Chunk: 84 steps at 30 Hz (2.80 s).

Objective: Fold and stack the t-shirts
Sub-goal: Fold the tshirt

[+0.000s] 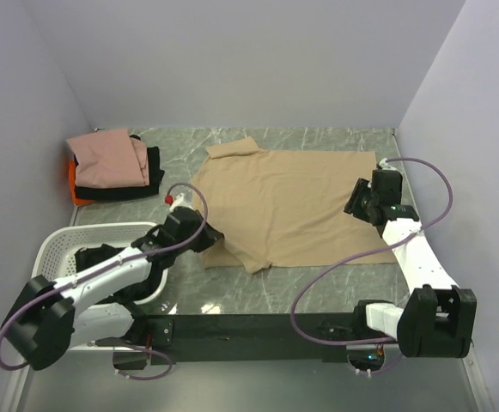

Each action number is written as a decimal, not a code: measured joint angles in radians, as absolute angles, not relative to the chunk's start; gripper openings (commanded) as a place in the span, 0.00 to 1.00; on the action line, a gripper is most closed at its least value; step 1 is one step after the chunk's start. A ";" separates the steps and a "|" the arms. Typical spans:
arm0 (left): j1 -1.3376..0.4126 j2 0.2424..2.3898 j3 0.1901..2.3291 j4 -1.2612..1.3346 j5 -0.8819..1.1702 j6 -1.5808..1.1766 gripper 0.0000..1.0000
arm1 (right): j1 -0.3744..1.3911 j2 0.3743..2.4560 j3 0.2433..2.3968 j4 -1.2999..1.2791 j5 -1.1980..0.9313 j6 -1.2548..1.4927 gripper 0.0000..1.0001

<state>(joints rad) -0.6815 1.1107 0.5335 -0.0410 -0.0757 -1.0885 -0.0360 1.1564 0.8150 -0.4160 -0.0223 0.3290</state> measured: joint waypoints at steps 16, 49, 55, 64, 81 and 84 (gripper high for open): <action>-0.302 1.368 0.636 0.089 0.192 -0.872 0.00 | -0.097 1.283 0.706 -0.333 0.077 0.462 0.56; -0.165 1.462 0.713 0.093 0.369 -0.767 0.01 | -0.458 1.223 0.537 -0.378 0.117 0.648 0.68; -0.165 1.443 0.713 0.088 0.369 -0.767 0.01 | -0.459 1.212 0.529 -0.363 0.096 0.671 0.68; -0.165 1.437 0.713 0.085 0.369 -0.767 0.01 | -0.459 1.127 0.484 -0.390 0.098 0.691 0.58; -0.165 1.437 0.713 0.086 0.370 -0.760 0.01 | -0.459 1.032 0.510 -0.433 0.132 0.660 0.00; -0.165 1.437 0.713 0.086 0.370 -0.760 0.01 | -0.459 1.026 0.545 -0.445 0.158 0.644 0.00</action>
